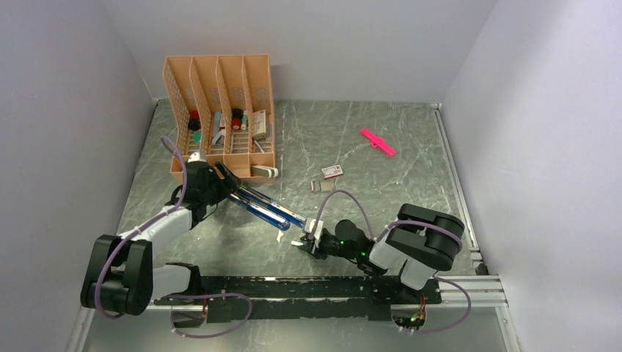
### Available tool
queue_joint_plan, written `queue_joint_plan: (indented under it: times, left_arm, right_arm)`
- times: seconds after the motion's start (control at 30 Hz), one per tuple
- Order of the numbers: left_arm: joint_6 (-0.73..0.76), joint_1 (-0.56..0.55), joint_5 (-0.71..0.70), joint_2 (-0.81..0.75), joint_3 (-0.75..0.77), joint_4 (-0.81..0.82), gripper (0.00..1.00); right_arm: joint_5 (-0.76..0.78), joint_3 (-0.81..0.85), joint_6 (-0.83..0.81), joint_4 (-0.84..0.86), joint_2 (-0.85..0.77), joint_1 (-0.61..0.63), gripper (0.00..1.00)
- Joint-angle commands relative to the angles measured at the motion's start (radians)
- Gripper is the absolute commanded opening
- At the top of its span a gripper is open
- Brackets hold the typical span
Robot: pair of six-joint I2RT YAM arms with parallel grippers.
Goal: Load the staples into the stapler
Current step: Pick up the staple from the center of the board.
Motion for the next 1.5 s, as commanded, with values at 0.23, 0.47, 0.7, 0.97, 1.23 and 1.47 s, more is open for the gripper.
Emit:
queue_joint_plan:
  times: [0.23,0.47,0.7,0.97,1.23,1.47]
  left_arm:
    - [0.013,-0.007,-0.009,0.002,0.041,0.002,0.79]
    - [0.013,-0.007,-0.007,0.002,0.04,0.002,0.79]
    - [0.013,-0.007,-0.004,0.001,0.04,0.003,0.79]
    - [0.013,-0.007,-0.01,-0.005,0.039,-0.001,0.79]
    - [0.009,-0.007,-0.006,-0.01,0.035,0.002,0.78]
    - [0.003,-0.007,0.003,-0.01,0.031,0.011,0.78]
  right_arm:
    - [-0.044,0.028,-0.027,-0.083,0.011,0.015,0.2]
    - [-0.03,0.02,-0.002,-0.129,-0.035,0.016,0.3]
    - [-0.015,0.015,0.018,-0.148,-0.051,0.016,0.31]
    - [-0.006,0.031,0.02,-0.169,-0.029,0.017,0.23]
    - [0.023,0.026,0.011,-0.185,-0.106,0.017,0.0]
    - [0.035,0.099,0.021,-0.26,-0.293,0.016,0.0]
